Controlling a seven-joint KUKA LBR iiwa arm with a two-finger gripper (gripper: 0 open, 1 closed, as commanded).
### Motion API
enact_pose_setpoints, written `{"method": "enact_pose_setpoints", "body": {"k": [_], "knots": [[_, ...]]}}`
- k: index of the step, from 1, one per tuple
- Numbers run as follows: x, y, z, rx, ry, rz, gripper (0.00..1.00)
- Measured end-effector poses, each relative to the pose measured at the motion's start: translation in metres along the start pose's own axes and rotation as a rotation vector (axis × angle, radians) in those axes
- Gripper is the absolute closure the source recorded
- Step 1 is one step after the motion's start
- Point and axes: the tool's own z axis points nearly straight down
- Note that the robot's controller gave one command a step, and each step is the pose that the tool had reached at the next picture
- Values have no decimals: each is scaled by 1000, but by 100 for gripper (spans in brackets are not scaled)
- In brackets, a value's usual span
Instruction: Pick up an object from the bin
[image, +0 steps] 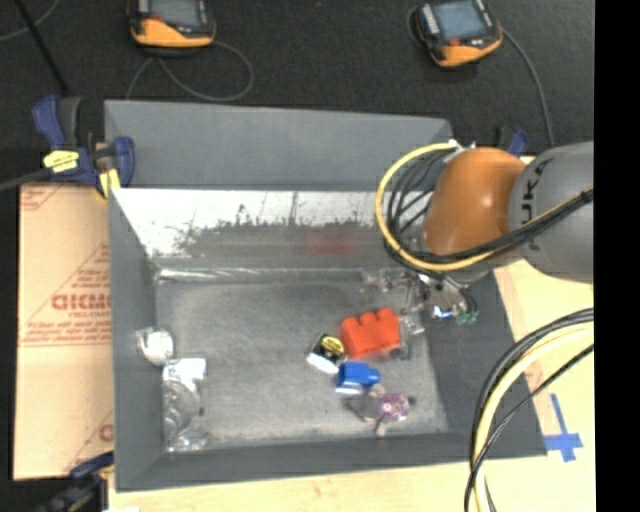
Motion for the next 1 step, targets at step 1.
{"method": "enact_pose_setpoints", "body": {"k": [1], "knots": [[6, 2, 31, -3, 4, 83, 0]]}}
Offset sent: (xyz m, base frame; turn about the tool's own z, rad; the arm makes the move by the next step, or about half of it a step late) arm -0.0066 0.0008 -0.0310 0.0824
